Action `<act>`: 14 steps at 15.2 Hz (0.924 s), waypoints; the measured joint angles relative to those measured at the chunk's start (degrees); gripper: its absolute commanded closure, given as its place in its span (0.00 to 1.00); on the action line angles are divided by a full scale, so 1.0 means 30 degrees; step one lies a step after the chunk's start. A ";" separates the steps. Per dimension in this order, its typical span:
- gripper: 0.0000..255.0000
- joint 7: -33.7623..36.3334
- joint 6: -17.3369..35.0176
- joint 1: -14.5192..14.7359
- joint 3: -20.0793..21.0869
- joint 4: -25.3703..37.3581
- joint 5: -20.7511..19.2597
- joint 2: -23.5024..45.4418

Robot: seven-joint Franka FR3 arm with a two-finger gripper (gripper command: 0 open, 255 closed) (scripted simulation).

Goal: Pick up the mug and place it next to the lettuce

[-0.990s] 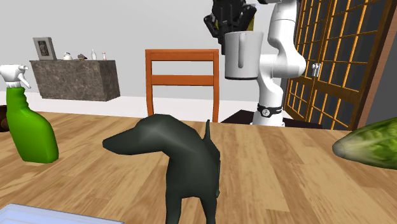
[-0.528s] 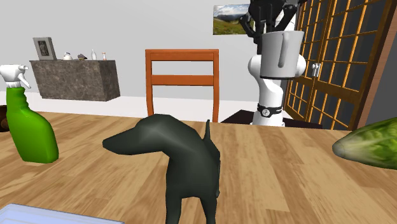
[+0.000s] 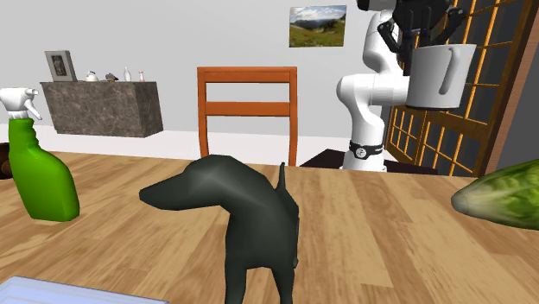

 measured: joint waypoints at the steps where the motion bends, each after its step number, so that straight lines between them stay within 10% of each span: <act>1: 1.00 0.0114 0.0148 0.0053 0.0098 -0.0221 0.0053 -0.0082; 14: 1.00 0.0015 0.3500 0.0160 0.0351 -0.3363 0.0272 0.0137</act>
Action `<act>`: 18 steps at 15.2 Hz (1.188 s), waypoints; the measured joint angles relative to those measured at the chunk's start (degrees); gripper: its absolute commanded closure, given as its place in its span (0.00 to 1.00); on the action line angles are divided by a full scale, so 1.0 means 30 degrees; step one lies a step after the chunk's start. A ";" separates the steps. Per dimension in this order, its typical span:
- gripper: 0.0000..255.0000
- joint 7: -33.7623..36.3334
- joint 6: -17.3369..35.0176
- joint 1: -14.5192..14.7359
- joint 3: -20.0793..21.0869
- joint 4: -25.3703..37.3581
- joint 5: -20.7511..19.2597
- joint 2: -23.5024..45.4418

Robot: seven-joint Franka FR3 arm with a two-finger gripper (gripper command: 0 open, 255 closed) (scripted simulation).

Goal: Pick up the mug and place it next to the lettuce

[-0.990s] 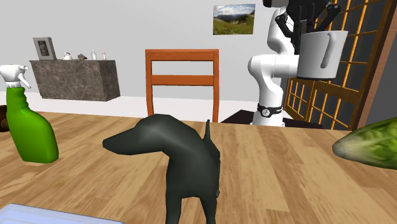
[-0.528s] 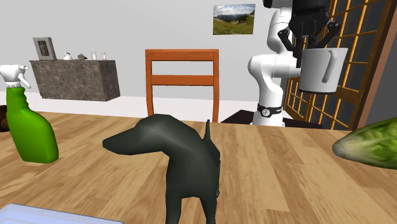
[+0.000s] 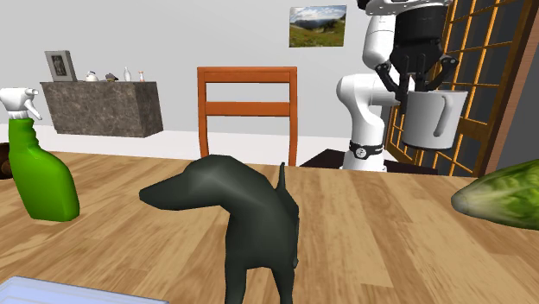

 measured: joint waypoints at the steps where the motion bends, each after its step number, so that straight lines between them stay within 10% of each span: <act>1: 1.00 -0.0033 0.0284 0.0004 0.0007 -0.0269 0.0016 0.0020; 18: 1.00 -0.0277 0.5115 0.0087 0.0305 -0.3308 0.0272 0.1818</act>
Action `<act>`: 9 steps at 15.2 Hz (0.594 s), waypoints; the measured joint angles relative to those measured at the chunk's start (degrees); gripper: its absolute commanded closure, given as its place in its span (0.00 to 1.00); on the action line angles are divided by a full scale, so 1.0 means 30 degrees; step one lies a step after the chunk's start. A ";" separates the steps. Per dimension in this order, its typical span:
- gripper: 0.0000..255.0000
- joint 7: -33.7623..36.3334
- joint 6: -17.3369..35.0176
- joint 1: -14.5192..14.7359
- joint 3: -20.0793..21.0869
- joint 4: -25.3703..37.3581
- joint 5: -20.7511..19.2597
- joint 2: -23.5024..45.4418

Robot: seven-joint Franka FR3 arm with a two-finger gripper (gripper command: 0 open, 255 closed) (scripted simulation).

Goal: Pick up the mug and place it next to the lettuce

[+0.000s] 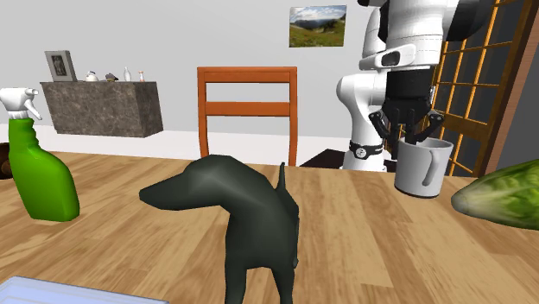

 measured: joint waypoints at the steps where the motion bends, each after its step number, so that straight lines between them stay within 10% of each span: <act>1: 1.00 -0.0035 0.0284 0.0001 0.0004 -0.0180 0.0015 0.0104; 9: 1.00 -0.0116 0.1619 0.0005 0.0067 -0.0754 0.0068 0.0860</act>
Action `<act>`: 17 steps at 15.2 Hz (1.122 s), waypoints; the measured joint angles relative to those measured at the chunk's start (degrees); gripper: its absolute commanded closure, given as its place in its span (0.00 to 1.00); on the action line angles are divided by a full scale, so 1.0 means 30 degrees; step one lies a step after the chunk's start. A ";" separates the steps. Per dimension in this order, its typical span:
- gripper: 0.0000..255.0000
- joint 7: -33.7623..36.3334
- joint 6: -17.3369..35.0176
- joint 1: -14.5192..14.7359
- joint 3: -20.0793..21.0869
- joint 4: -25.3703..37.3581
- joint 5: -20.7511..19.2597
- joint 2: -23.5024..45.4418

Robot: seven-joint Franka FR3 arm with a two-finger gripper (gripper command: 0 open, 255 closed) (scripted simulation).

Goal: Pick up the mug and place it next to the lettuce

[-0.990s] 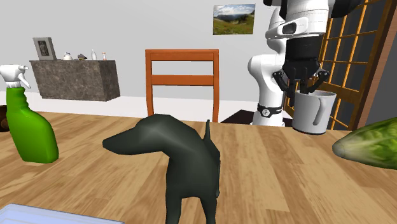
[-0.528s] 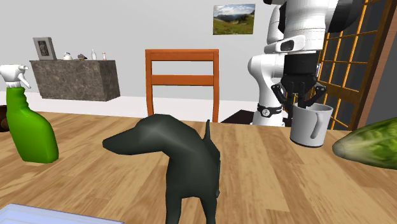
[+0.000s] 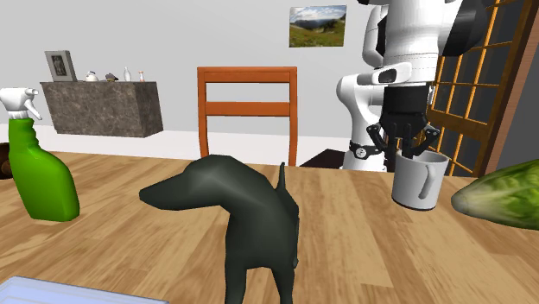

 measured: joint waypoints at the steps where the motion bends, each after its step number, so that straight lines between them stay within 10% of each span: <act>1: 1.00 -0.0002 0.0005 -0.0001 -0.0001 -0.0002 0.0000 0.0002; 2: 1.00 -0.0002 0.0008 -0.0001 -0.0001 -0.0002 0.0000 0.0004; 3: 0.00 -0.0002 0.0009 -0.0001 -0.0001 -0.0003 0.0000 0.0004; 17: 0.00 0.0023 -0.2798 -0.0084 -0.0244 0.1272 -0.0153 -0.1538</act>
